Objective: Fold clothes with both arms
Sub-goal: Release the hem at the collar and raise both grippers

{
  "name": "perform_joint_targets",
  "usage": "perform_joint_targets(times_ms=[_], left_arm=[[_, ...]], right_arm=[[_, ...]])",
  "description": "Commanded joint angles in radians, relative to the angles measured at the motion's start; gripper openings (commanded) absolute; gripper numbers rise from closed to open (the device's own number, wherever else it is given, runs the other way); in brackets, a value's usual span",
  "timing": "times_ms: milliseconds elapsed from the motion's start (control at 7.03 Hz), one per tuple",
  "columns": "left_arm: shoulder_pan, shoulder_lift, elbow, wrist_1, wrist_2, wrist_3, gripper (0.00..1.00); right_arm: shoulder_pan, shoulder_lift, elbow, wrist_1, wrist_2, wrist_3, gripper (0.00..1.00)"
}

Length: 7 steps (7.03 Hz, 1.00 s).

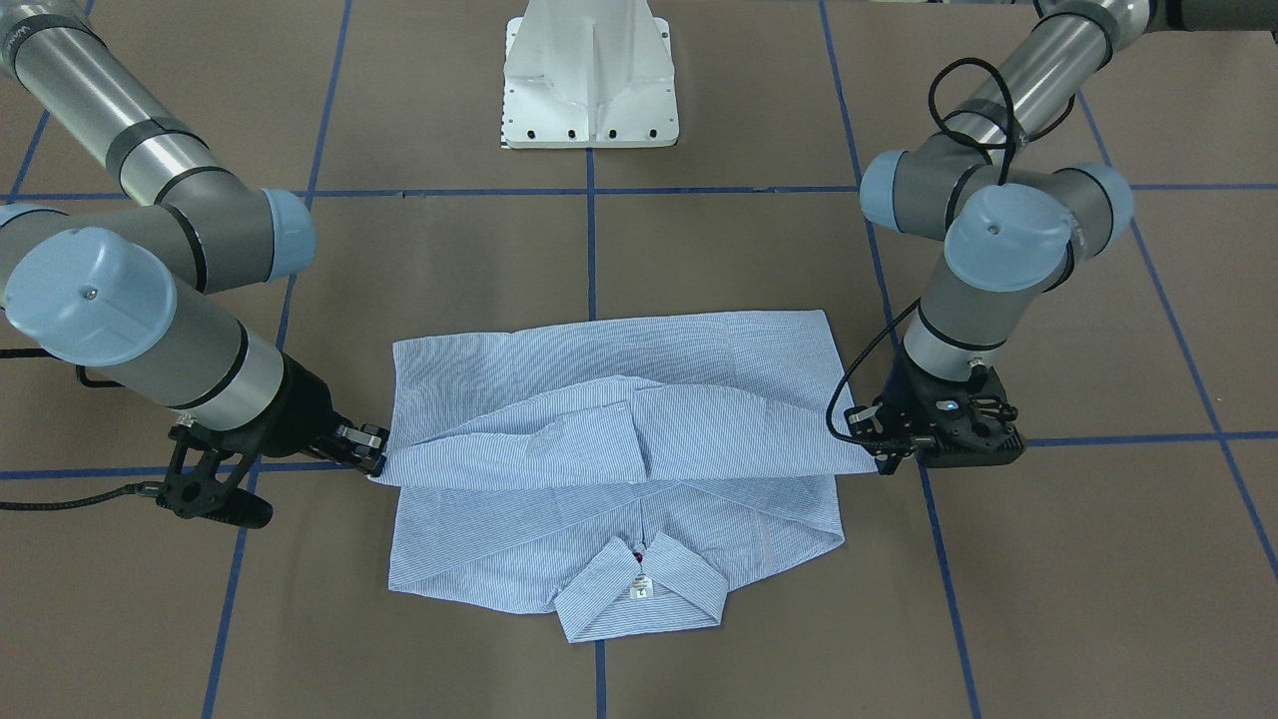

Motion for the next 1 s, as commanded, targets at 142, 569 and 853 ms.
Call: perform_joint_targets(times_ms=[142, 569, 853], left_arm=[[0.002, 0.002, -0.003, -0.004, 0.002, 0.001, 0.02], [0.002, 0.007, 0.003, -0.004, 0.009, 0.01, 0.99], [0.002, 0.012, -0.009, -0.001, 0.009, 0.01, 0.99]], right_arm=[[-0.004, -0.001, -0.017, 0.017, 0.0, 0.0, 0.19], [-0.007, -0.002, -0.051, 0.017, -0.005, -0.002, 0.99], [-0.039, -0.019, -0.041, 0.051, -0.005, 0.013, 1.0]])
